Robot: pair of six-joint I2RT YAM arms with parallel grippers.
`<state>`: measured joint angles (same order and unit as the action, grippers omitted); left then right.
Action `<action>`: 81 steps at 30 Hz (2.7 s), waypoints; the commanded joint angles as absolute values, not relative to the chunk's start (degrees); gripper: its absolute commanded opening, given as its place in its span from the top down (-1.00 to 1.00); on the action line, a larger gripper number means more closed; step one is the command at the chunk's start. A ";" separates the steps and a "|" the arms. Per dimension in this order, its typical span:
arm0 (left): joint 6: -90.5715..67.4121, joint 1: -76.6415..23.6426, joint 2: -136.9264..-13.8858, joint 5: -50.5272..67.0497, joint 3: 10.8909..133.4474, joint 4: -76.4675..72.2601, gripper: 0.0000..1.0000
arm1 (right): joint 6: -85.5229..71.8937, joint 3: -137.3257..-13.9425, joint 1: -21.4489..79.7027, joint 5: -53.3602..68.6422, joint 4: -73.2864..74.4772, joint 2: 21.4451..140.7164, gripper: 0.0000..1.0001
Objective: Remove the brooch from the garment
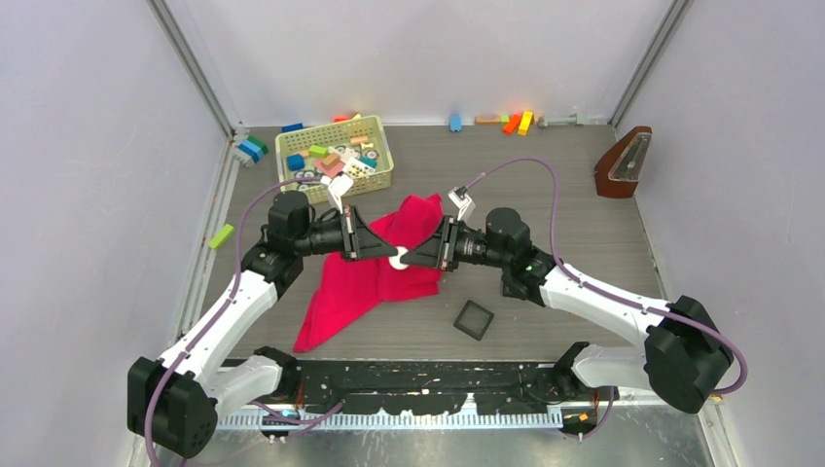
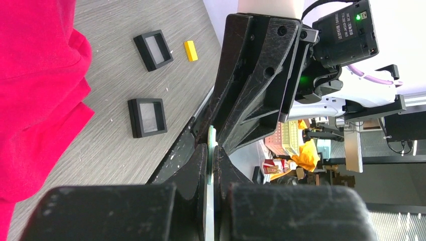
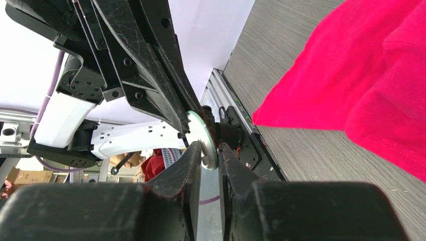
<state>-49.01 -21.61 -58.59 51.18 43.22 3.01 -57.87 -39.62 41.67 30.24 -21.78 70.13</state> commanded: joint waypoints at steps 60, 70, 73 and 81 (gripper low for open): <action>-49.25 -22.79 -56.03 57.14 42.51 -0.77 1.00 | -61.22 -35.48 40.17 25.22 -34.64 66.62 0.47; -51.17 -22.76 -56.31 57.71 41.84 -3.97 1.00 | -61.61 -35.31 40.17 25.71 -34.97 66.60 0.61; -51.38 -22.76 -56.44 57.67 41.84 -4.30 1.00 | -61.53 -35.32 40.17 26.19 -35.06 66.58 0.52; -52.21 -22.76 -56.30 56.96 41.74 -5.36 1.00 | -63.73 -34.21 40.17 29.10 -40.62 67.58 0.28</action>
